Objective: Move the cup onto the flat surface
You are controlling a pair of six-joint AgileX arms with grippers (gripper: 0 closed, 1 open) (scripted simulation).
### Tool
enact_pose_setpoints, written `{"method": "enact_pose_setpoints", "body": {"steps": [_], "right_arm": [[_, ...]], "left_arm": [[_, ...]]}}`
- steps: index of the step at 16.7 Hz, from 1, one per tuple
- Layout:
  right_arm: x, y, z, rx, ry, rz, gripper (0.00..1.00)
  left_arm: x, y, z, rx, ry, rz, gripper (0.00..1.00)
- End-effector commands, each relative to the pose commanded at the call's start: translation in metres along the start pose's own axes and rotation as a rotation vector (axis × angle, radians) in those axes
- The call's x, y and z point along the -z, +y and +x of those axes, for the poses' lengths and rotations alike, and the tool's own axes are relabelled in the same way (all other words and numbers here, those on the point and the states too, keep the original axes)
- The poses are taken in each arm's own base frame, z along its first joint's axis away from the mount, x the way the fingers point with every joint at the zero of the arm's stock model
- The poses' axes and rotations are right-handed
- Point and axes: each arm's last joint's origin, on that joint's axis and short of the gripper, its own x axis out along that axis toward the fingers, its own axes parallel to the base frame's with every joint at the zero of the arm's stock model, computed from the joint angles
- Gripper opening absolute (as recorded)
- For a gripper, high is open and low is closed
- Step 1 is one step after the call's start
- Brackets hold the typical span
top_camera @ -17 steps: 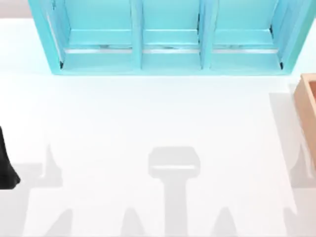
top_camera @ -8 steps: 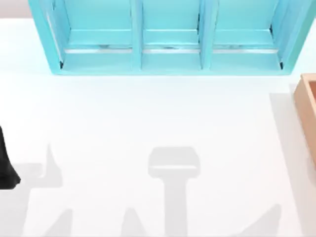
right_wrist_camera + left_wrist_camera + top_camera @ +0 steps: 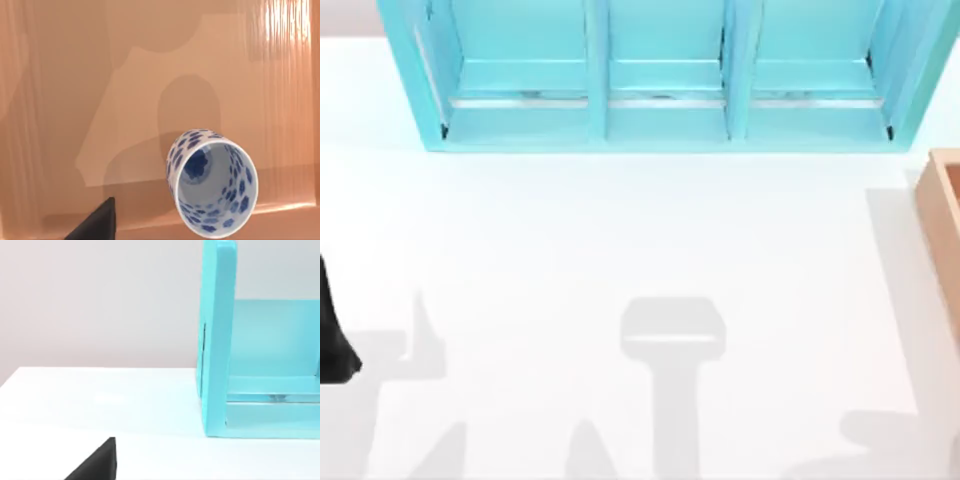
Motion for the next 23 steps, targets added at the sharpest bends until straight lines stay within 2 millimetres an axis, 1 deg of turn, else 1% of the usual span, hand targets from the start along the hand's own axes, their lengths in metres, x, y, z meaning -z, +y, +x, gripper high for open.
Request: {"method": "enact_pose_setpoints", "body": {"steps": [3,6,8,12,14,17,21,23], "right_arm": [[-0.016,-0.02,0.004,-0.054,0.17,0.011,1.0],[-0.025,-0.034,0.007,-0.094,0.263,0.019,1.0],[-0.026,-0.036,0.008,-0.102,0.279,0.02,1.0],[-0.026,-0.035,0.007,-0.101,0.276,0.017,1.0],[-0.025,-0.035,0.012,-0.102,0.279,0.019,1.0],[-0.022,-0.034,0.035,-0.102,0.279,0.02,1.0],[-0.013,-0.031,0.076,-0.099,0.273,0.02,1.0],[-0.005,-0.028,0.094,-0.1,0.275,0.019,1.0]], "left_arm": [[0.0,0.0,0.0,0.0,0.0,0.0,1.0],[0.0,0.0,0.0,0.0,0.0,0.0,1.0],[0.0,0.0,0.0,0.0,0.0,0.0,1.0],[0.0,0.0,0.0,0.0,0.0,0.0,1.0],[0.0,0.0,0.0,0.0,0.0,0.0,1.0],[0.0,0.0,0.0,0.0,0.0,0.0,1.0],[0.0,0.0,0.0,0.0,0.0,0.0,1.0],[0.0,0.0,0.0,0.0,0.0,0.0,1.0]]}}
